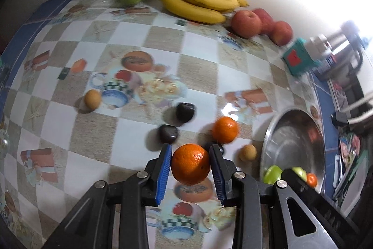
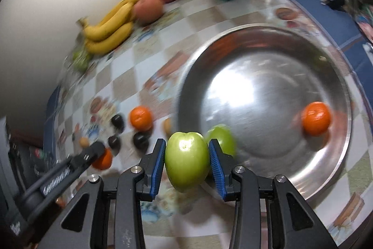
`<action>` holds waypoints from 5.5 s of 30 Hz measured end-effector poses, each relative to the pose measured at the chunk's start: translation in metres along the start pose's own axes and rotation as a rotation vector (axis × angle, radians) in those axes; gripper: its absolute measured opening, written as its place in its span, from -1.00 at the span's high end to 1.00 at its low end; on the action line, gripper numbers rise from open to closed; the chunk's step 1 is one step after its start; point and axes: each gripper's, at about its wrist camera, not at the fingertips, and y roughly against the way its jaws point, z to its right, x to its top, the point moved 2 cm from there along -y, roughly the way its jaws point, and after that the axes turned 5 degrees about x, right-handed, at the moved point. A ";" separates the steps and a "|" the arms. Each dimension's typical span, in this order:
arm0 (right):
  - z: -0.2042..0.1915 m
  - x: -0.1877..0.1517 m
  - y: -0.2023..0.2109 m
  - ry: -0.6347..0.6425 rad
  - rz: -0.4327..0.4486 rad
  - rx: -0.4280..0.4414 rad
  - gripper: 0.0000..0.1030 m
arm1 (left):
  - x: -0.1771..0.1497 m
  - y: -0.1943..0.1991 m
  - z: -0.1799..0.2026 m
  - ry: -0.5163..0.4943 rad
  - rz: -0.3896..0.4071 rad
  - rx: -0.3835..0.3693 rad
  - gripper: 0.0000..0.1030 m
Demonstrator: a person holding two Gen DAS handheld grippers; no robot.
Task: Organize fruits
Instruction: 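Carry the apple with the right tool while the left tool carries the tangerine over the bowl, then open the right tool to drop the apple while the left tool releases the tangerine into the bowl, then lift both open tools out of the bowl and back toward the fruit pile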
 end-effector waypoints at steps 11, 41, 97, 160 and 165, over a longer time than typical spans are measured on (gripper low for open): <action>0.061 0.019 0.025 -0.159 0.090 -0.042 0.23 | -0.020 0.006 0.070 -0.208 0.048 -0.076 0.30; 0.094 0.050 0.010 -0.073 0.274 -0.172 0.23 | -0.038 -0.035 0.147 -0.414 0.198 -0.092 0.30; 0.041 0.031 0.040 0.009 0.208 -0.175 0.13 | 0.002 0.008 0.044 -0.088 0.043 0.102 -0.45; 0.019 0.018 0.011 0.144 0.152 -0.218 -0.90 | -0.003 -0.008 0.014 -0.031 0.008 0.220 -1.00; 0.014 0.018 0.013 0.156 0.171 -0.181 -0.90 | 0.003 -0.004 0.006 -0.038 0.027 0.220 -1.00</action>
